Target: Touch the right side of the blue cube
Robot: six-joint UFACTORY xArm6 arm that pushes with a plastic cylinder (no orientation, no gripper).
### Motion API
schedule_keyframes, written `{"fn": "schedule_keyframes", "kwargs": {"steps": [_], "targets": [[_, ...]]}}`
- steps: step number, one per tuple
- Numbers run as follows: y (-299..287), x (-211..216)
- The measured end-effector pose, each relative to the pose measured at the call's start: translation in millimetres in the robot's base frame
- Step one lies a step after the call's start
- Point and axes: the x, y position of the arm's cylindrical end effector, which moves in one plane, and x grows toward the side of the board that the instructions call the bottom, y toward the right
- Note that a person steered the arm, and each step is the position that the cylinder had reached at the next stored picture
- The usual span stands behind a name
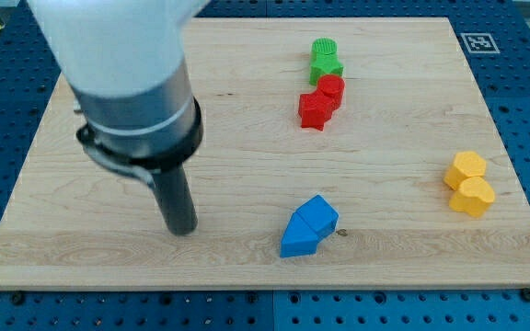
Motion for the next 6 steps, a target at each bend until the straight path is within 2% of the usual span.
{"fn": "schedule_keyframes", "kwargs": {"steps": [1,3,5,6], "targets": [[2,-22],[103,-50],[206,-16],[224,6]]}}
